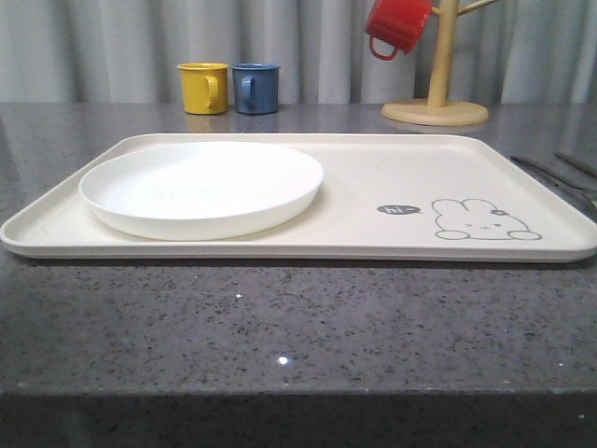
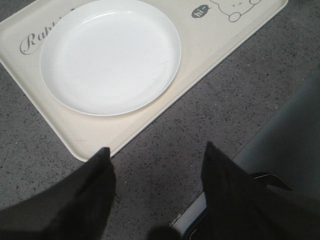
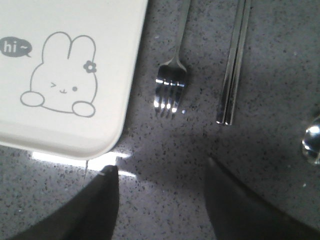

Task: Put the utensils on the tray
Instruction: 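Open the left gripper and withdraw it from the plate, then reach the right gripper down and grasp the silver fork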

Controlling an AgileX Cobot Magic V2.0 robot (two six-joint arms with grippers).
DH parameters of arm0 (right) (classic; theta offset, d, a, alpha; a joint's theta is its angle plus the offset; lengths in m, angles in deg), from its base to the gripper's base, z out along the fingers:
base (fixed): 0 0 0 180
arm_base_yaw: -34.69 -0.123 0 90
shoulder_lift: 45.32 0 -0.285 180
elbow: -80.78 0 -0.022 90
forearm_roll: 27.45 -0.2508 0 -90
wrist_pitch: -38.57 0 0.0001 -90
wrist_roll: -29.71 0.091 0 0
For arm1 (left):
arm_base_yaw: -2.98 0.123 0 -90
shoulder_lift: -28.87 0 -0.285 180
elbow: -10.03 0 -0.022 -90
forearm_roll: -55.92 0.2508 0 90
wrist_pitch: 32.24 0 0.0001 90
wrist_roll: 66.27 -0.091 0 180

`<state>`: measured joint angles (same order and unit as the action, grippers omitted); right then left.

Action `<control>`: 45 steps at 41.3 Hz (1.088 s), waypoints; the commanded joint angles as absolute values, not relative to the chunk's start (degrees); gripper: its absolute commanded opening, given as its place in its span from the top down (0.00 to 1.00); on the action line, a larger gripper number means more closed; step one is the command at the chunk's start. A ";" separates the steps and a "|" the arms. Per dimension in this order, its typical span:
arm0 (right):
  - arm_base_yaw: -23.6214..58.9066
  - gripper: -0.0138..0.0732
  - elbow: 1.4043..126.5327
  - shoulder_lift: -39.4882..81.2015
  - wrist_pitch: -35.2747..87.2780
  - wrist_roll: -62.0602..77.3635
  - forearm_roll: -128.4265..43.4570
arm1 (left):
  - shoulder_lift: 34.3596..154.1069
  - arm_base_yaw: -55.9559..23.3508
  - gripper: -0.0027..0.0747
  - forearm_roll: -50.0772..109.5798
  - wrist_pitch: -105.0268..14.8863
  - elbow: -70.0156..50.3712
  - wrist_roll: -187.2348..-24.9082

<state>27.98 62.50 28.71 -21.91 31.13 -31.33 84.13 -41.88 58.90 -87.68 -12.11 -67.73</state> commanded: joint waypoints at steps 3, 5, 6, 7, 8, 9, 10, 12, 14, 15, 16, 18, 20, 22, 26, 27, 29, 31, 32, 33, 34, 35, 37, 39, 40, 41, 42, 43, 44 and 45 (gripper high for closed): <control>27.79 0.37 69.62 35.71 -22.97 30.32 -31.18 | 83.86 -42.32 0.49 59.02 -84.55 -10.68 -67.05; 27.79 0.37 71.19 37.93 -23.89 30.32 -31.07 | 83.86 -42.32 0.49 59.02 -84.55 -10.68 -67.05; 27.79 0.37 72.24 39.36 -24.33 30.32 -31.01 | 83.86 -42.32 0.49 59.02 -84.55 -10.68 -67.05; 27.79 0.37 73.05 40.41 -24.96 30.32 -31.01 | 83.86 -42.32 0.49 59.02 -84.55 -10.68 -67.05; 27.79 0.37 74.13 41.80 -25.64 30.32 -31.01 | 83.86 -42.32 0.49 59.02 -84.55 -10.68 -67.05; 27.79 0.37 74.91 42.83 -26.08 30.32 -31.01 | 83.86 -42.32 0.49 59.02 -84.55 -10.68 -67.05; 27.79 0.37 75.68 43.83 -26.47 30.32 -31.01 | 83.86 -42.32 0.49 59.02 -84.55 -10.68 -67.05; 27.79 0.37 77.53 46.06 -27.35 30.32 -31.01 | 83.86 -42.32 0.49 59.02 -84.55 -10.68 -67.05; 27.79 0.37 79.44 48.28 -28.25 30.37 -30.73 | 83.86 -42.32 0.49 59.02 -84.55 -10.68 -67.05; 27.79 0.37 80.25 49.18 -28.50 30.58 -30.50 | 83.86 -42.32 0.49 59.02 -84.55 -10.68 -67.05; 27.79 0.37 81.03 50.06 -28.93 31.09 -30.08 | 83.86 -42.32 0.49 59.02 -84.55 -10.68 -67.05; 27.79 0.37 82.78 51.99 -29.73 32.15 -28.66 | 83.86 -42.32 0.49 59.02 -84.55 -10.68 -67.05; 27.79 0.37 84.44 53.79 -31.01 33.45 -27.01 | 83.86 -42.32 0.49 59.02 -84.55 -10.68 -67.05; 27.79 0.37 85.65 55.16 -31.94 34.45 -26.20 | 83.86 -42.32 0.49 59.02 -84.55 -10.68 -67.05; 27.79 0.37 87.45 57.44 -32.56 34.59 -26.62 | 83.86 -42.32 0.49 59.02 -84.55 -10.68 -67.05; 27.79 0.37 87.74 57.97 -32.40 34.59 -27.03 | 83.86 -42.32 0.49 59.02 -84.55 -10.68 -67.05; 27.79 0.37 88.29 58.71 -32.10 34.59 -27.80 | 83.86 -42.32 0.49 59.02 -84.55 -10.68 -67.05; 27.79 0.37 88.68 59.41 -31.74 34.59 -28.04 | 83.86 -42.32 0.49 59.02 -84.55 -10.68 -67.05; 27.79 0.37 88.86 59.83 -31.68 34.64 -28.08 | 83.86 -42.32 0.49 59.02 -84.55 -10.68 -67.05; 27.79 0.37 88.94 60.07 -31.68 34.63 -28.11 | 83.86 -42.32 0.49 59.02 -84.55 -10.68 -67.05; 27.79 0.37 89.10 60.44 -31.68 34.63 -28.24 | 83.86 -42.32 0.49 59.02 -84.55 -10.68 -67.05; 27.79 0.37 89.21 60.90 -31.64 34.63 -28.24 | 83.86 -42.32 0.49 59.02 -84.55 -10.68 -67.05; 27.79 0.37 89.37 61.47 -31.57 34.63 -28.54 | 83.86 -42.32 0.49 59.02 -84.55 -10.68 -67.05; 27.79 0.37 89.41 61.93 -31.28 34.63 -28.75 | 83.86 -42.32 0.49 59.02 -84.55 -10.68 -67.05; 27.79 0.37 89.41 62.11 -30.95 34.63 -28.80 | 83.86 -42.32 0.49 59.02 -84.55 -10.68 -67.05; 27.79 0.37 89.41 62.33 -30.56 34.63 -28.80 | 83.86 -42.32 0.49 59.02 -84.55 -10.68 -67.05; 27.79 0.37 89.41 62.50 -30.27 34.63 -28.80 | 83.86 -42.32 0.49 59.02 -84.55 -10.68 -67.05; 27.79 0.37 89.41 62.64 -30.07 34.63 -28.80 | 83.86 -42.32 0.49 59.02 -84.55 -10.68 -67.05; 27.79 0.38 89.41 62.73 -30.00 34.63 -28.80 | 83.86 -42.32 0.49 59.02 -84.55 -10.68 -67.05; 27.79 0.39 89.41 62.89 -30.00 34.63 -28.80 | 83.86 -42.32 0.49 59.02 -84.55 -10.68 -67.05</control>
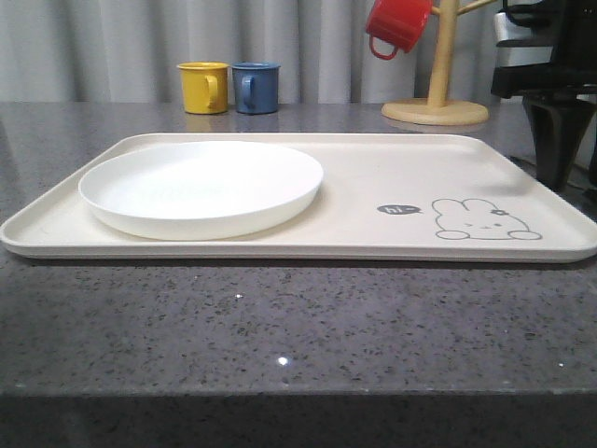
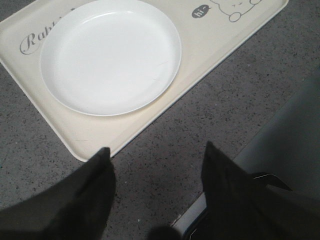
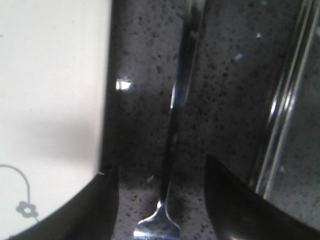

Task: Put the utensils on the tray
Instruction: 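Reach the right gripper down and grasp the silver fork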

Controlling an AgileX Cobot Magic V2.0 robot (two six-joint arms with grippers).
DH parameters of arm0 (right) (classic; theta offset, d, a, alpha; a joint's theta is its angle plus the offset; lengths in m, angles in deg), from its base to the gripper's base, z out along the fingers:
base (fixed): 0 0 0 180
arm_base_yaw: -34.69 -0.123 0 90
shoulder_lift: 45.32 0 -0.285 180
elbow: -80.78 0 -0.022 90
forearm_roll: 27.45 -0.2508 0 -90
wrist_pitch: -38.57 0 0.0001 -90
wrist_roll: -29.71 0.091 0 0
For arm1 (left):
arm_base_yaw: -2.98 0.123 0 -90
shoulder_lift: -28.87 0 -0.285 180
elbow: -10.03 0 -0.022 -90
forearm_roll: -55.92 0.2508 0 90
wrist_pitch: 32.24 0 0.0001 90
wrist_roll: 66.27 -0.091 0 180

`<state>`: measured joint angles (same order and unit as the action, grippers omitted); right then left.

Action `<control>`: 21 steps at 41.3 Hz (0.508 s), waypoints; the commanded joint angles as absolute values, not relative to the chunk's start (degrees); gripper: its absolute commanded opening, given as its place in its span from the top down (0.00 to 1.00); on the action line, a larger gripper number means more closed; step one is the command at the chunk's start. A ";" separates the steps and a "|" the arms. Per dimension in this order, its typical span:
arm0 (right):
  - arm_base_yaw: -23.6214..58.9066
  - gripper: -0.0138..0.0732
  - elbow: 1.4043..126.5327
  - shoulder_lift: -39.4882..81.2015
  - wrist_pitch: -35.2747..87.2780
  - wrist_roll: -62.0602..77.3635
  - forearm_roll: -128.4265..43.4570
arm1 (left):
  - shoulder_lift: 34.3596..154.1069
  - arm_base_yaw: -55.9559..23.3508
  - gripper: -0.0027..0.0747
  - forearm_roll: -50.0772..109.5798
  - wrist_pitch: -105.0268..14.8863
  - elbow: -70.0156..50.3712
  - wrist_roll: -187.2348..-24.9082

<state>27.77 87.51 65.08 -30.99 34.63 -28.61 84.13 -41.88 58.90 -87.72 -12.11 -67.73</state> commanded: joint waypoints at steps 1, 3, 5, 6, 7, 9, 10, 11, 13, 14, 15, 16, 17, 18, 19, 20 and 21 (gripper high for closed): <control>27.79 0.41 89.41 62.94 -30.00 34.63 -28.80 | 83.86 -42.32 0.49 59.02 -84.55 -10.68 -67.05; 27.79 0.46 89.41 63.17 -30.06 34.63 -28.80 | 83.86 -42.32 0.49 59.02 -84.55 -10.68 -67.05; 27.79 0.51 89.41 63.29 -30.00 34.63 -28.80 | 83.86 -42.32 0.49 59.02 -84.55 -10.68 -67.05; 27.79 0.53 89.41 63.29 -29.90 34.63 -28.80 | 83.86 -42.32 0.49 59.02 -84.55 -10.68 -67.05; 27.79 0.54 89.41 63.29 -29.90 34.63 -28.80 | 83.86 -42.32 0.49 59.02 -84.55 -10.68 -67.05; 27.79 0.57 89.41 63.29 -29.84 34.63 -28.80 | 83.86 -42.32 0.49 59.02 -84.55 -10.68 -67.05; 27.79 0.58 89.41 63.29 -29.84 34.63 -28.80 | 83.86 -42.32 0.49 59.02 -84.55 -10.68 -67.05; 27.79 0.59 89.41 63.29 -29.79 34.63 -28.74 | 83.86 -42.32 0.49 59.02 -84.55 -10.68 -67.05; 27.79 0.61 89.41 63.35 -29.79 34.63 -28.74 | 83.86 -42.32 0.49 59.02 -84.55 -10.68 -67.05; 27.79 0.62 89.41 63.35 -29.79 34.63 -28.74 | 83.86 -42.32 0.49 59.02 -84.55 -10.68 -67.05; 27.79 0.64 89.41 63.35 -29.79 34.63 -28.74 | 83.86 -42.32 0.49 59.02 -84.55 -10.68 -67.05; 27.79 0.65 89.41 63.35 -29.79 34.63 -28.74 | 83.86 -42.32 0.49 59.02 -84.55 -10.68 -67.05; 27.79 0.68 89.41 63.35 -29.79 34.63 -28.74 | 83.86 -42.32 0.49 59.02 -84.55 -10.68 -67.05; 27.79 0.71 89.41 63.35 -29.79 34.63 -28.74 | 83.86 -42.32 0.49 59.02 -84.55 -10.68 -67.05; 27.79 0.74 89.41 63.35 -29.79 34.63 -28.74 | 83.86 -42.32 0.49 59.02 -84.55 -10.68 -67.05; 27.79 0.77 89.41 63.35 -29.79 34.63 -28.74 | 83.86 -42.32 0.49 59.02 -84.55 -10.68 -67.05; 27.79 0.80 89.41 63.35 -29.79 34.63 -28.74 | 83.86 -42.32 0.49 59.02 -84.55 -10.68 -67.05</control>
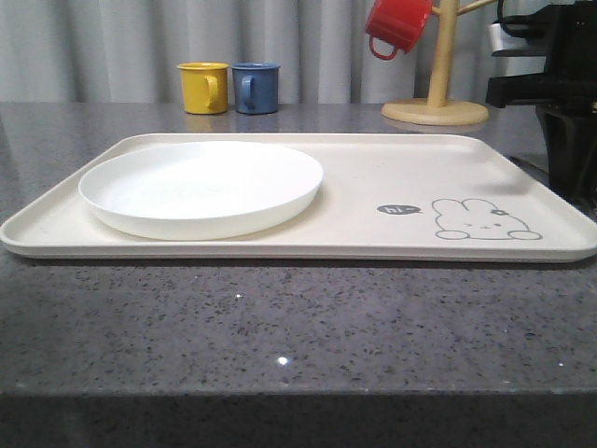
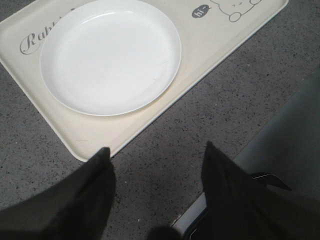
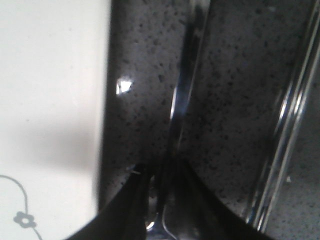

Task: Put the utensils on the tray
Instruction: 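Reach the right gripper down and grasp the silver fork, then carry the fork onto the tray beside the plate and release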

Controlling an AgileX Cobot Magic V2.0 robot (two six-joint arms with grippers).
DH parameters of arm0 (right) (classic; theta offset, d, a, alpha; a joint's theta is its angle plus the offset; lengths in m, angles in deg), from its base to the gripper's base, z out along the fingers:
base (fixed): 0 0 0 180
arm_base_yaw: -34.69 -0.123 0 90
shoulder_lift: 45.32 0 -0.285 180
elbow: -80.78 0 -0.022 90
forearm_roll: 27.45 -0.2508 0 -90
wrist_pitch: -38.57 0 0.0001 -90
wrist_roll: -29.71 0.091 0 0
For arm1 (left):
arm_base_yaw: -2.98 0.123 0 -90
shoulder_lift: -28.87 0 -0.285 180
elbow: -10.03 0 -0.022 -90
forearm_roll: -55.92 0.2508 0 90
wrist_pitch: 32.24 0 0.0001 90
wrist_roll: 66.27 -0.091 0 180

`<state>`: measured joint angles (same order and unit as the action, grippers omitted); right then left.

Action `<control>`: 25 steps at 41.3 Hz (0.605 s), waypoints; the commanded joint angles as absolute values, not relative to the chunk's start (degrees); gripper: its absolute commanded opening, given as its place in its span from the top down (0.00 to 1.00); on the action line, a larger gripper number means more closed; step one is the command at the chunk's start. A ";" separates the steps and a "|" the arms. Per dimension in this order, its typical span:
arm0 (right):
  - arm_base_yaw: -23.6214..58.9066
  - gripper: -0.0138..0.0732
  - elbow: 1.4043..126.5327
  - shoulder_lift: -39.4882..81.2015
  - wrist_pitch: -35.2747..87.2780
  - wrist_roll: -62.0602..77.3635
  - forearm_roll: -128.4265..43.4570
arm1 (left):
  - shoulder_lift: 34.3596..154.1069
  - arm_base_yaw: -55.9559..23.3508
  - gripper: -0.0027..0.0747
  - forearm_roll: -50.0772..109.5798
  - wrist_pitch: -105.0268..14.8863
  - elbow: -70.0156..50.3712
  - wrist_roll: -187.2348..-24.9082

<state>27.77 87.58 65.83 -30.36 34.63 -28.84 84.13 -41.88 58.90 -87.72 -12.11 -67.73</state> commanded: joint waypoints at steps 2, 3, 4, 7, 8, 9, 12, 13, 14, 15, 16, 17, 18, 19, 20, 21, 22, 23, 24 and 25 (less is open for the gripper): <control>27.79 0.85 89.41 63.35 -29.75 34.69 -28.74 | 83.86 -42.32 0.49 59.02 -84.55 -10.68 -67.05; 27.79 0.87 89.41 63.35 -29.73 34.69 -28.74 | 83.86 -42.32 0.49 59.02 -84.55 -10.68 -67.05; 27.79 0.88 89.41 63.35 -29.73 34.75 -28.74 | 83.86 -42.32 0.49 59.02 -84.55 -10.68 -67.05; 27.85 0.90 89.47 63.35 -29.78 34.87 -28.68 | 83.86 -42.32 0.49 59.02 -84.55 -10.68 -67.05; 27.92 0.90 89.52 63.35 -30.06 34.87 -28.59 | 83.86 -42.32 0.49 59.02 -84.55 -10.68 -67.05; 27.92 0.90 89.73 63.30 -30.44 34.87 -28.30 | 83.86 -42.32 0.49 59.02 -84.55 -10.68 -67.05; 27.98 0.90 90.66 62.96 -32.40 34.87 -27.05 | 83.86 -42.32 0.49 59.02 -84.55 -10.68 -67.05; 27.98 0.90 91.16 62.78 -32.99 34.87 -26.73 | 83.86 -42.32 0.49 59.02 -84.55 -10.68 -67.05; 27.98 0.90 91.43 62.55 -33.52 34.87 -26.44 | 83.86 -42.32 0.49 59.02 -84.55 -10.68 -67.05; 27.98 0.90 92.10 62.21 -34.20 34.87 -26.34 | 83.86 -42.32 0.49 59.02 -84.55 -10.68 -67.05; 27.98 0.90 92.80 61.88 -34.66 34.87 -26.34 | 83.86 -42.32 0.49 59.02 -84.55 -10.68 -67.05; 27.98 0.90 93.34 61.52 -35.22 34.87 -26.44 | 83.86 -42.32 0.49 59.02 -84.55 -10.68 -67.05; 27.86 0.90 93.92 61.16 -35.61 34.87 -26.74 | 83.86 -42.32 0.49 59.02 -84.55 -10.68 -67.05; 27.73 0.90 94.63 60.82 -35.91 34.87 -27.03 | 83.86 -42.32 0.49 59.02 -84.55 -10.68 -67.05; 27.46 0.90 94.95 60.50 -36.06 34.87 -27.45 | 83.86 -42.32 0.49 59.02 -84.55 -10.68 -67.05; 27.05 0.90 95.61 60.07 -36.30 34.87 -27.98 | 83.86 -42.32 0.49 59.02 -84.55 -10.68 -67.05; 26.61 0.90 96.13 59.83 -36.36 34.87 -28.43 | 83.86 -42.32 0.49 59.02 -84.55 -10.68 -67.05; 26.03 0.90 96.40 59.59 -36.36 34.87 -28.99 | 83.86 -42.32 0.49 59.02 -84.55 -10.68 -67.05; 25.06 0.90 96.87 59.47 -36.41 34.87 -29.59 | 83.86 -42.32 0.49 59.02 -84.55 -10.68 -67.05; 24.24 0.90 97.36 59.47 -36.50 34.87 -30.11 | 83.86 -42.32 0.49 59.02 -84.45 -10.68 -67.05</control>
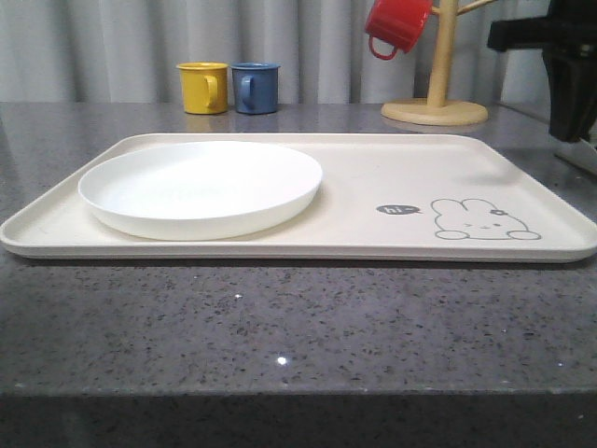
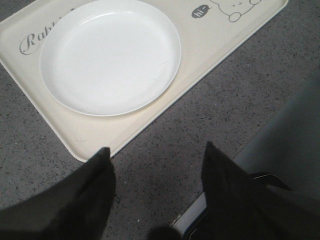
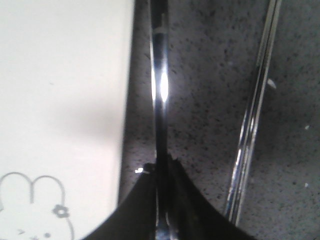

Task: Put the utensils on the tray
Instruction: 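Carry the fork onto the tray beside the plate and release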

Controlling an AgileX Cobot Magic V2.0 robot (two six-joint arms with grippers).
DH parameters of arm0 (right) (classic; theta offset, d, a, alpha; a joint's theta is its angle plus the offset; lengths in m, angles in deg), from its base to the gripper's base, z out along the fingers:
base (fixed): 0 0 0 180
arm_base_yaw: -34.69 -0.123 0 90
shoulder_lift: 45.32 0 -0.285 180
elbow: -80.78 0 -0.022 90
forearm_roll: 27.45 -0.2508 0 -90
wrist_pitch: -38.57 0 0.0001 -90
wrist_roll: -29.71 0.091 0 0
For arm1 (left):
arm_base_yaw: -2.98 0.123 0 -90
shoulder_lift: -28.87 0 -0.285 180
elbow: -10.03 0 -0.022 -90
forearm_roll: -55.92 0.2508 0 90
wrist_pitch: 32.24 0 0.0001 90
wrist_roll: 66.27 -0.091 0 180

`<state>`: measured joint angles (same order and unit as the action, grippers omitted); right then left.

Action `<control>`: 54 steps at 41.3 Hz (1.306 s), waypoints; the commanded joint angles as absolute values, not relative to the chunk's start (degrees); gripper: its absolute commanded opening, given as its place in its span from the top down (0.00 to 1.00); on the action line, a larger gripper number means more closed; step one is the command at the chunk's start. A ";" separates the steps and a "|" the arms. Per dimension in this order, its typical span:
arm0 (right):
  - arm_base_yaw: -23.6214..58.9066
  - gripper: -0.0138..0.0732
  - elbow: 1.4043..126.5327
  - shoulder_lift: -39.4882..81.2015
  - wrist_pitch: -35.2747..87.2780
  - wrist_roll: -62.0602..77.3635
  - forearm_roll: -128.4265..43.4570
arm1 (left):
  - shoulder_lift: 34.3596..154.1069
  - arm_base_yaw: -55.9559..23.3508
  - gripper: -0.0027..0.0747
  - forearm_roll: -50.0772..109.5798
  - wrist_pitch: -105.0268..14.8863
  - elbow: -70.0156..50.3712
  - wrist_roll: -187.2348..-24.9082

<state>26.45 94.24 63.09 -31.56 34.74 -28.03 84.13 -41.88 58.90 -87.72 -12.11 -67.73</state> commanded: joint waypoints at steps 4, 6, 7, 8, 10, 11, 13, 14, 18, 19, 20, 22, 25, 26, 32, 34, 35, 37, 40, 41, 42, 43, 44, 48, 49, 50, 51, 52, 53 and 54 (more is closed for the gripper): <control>19.58 0.90 98.24 59.63 -36.39 36.15 -30.38 | 83.86 -42.32 0.49 59.02 -84.45 -10.68 -67.05; 17.28 0.90 98.29 59.85 -36.00 37.78 -30.32 | 83.86 -42.32 0.49 59.02 -84.45 -10.68 -67.05; 15.81 0.90 98.29 60.00 -35.78 39.12 -30.32 | 83.86 -42.32 0.49 59.02 -84.45 -10.68 -67.05; 14.42 0.90 98.36 60.29 -35.71 40.15 -30.32 | 83.86 -42.32 0.49 59.02 -84.45 -10.68 -67.05; 12.26 0.90 98.36 60.97 -35.49 42.75 -30.27 | 83.86 -42.32 0.49 59.02 -84.45 -10.68 -67.05; 11.49 0.90 98.36 61.38 -35.43 44.00 -30.27 | 83.86 -42.32 0.49 59.02 -84.34 -10.68 -67.05; 10.06 0.90 98.36 62.32 -34.87 47.01 -30.27 | 83.86 -42.32 0.49 59.02 -84.34 -10.68 -67.05; 9.60 0.90 98.36 62.73 -34.62 48.40 -30.27 | 83.86 -42.32 0.49 59.02 -84.34 -10.68 -67.05; 8.34 0.90 98.36 64.15 -32.63 54.67 -30.75 | 83.86 -42.32 0.49 59.02 -84.08 -10.68 -67.05; 8.06 0.90 98.36 64.45 -32.03 55.63 -31.10 | 83.86 -42.32 0.49 59.02 -84.08 -10.68 -67.05; 7.86 0.90 98.36 64.78 -31.55 56.51 -31.64 | 83.86 -42.32 0.49 59.02 -84.08 -10.68 -67.05; 7.49 0.90 98.36 65.39 -30.40 57.22 -32.92 | 83.86 -42.32 0.49 59.02 -83.95 -10.68 -67.05; 7.24 0.90 98.44 66.33 -28.83 57.23 -35.43 | 83.86 -42.32 0.49 59.02 -83.67 -10.68 -67.05; 7.28 0.90 98.44 66.59 -28.39 57.23 -36.34 | 83.86 -42.32 0.49 59.02 -83.64 -10.68 -67.05; 7.28 0.90 98.44 67.81 -26.76 58.23 -37.99 | 83.86 -42.32 0.49 59.02 -83.64 -10.68 -67.05; 7.28 0.89 98.44 68.02 -26.70 59.04 -37.93 | 83.86 -42.32 0.49 59.02 -83.64 -10.68 -67.05; 7.28 0.89 98.44 68.10 -26.70 59.50 -37.75 | 83.86 -42.32 0.49 59.02 -83.64 -10.68 -67.05; 7.28 0.85 98.44 68.15 -26.68 60.25 -37.43 | 83.86 -42.32 0.49 59.02 -83.64 -10.68 -67.05; 7.28 0.76 98.44 68.15 -26.58 60.37 -37.25 | 83.86 -42.32 0.49 59.02 -83.64 -10.68 -67.05; 7.28 0.72 98.44 68.15 -26.58 60.37 -37.25 | 83.86 -42.32 0.49 59.02 -83.64 -10.68 -67.05; 7.28 0.69 98.44 68.15 -26.47 60.37 -37.25 | 83.86 -42.32 0.49 59.02 -83.64 -10.68 -67.05; 7.28 0.66 98.44 68.15 -26.26 60.37 -37.25 | 83.86 -42.32 0.49 59.02 -83.64 -10.68 -67.05; 7.28 0.62 98.44 68.15 -26.08 60.37 -37.25 | 83.86 -42.32 0.49 59.02 -83.64 -10.68 -67.05; 7.28 0.55 98.44 68.09 -24.91 60.37 -36.97 | 83.86 -42.32 0.49 59.02 -83.64 -10.68 -67.05; 7.28 0.55 98.44 68.00 -24.55 60.37 -36.82 | 83.86 -42.32 0.49 59.02 -83.64 -10.68 -67.05; 7.28 0.55 98.44 67.92 -24.38 60.37 -36.67 | 83.86 -42.32 0.49 59.02 -83.64 -10.68 -67.05; 7.28 0.55 98.50 67.77 -24.28 60.37 -36.60 | 83.86 -42.32 0.49 59.02 -83.64 -10.68 -67.05; 7.28 0.55 98.50 67.54 -24.15 60.37 -36.34 | 83.86 -42.32 0.49 59.02 -83.64 -10.68 -67.05; 7.28 0.55 98.50 67.27 -24.15 60.18 -36.03 | 83.86 -42.32 0.49 59.02 -83.64 -10.68 -67.05; 7.28 0.55 98.56 66.91 -24.24 59.67 -35.51 | 83.86 -42.32 0.49 59.02 -83.64 -10.68 -67.05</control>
<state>7.34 96.61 70.93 -25.69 60.23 -36.74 84.13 -41.88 58.90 -87.49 -12.11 -67.73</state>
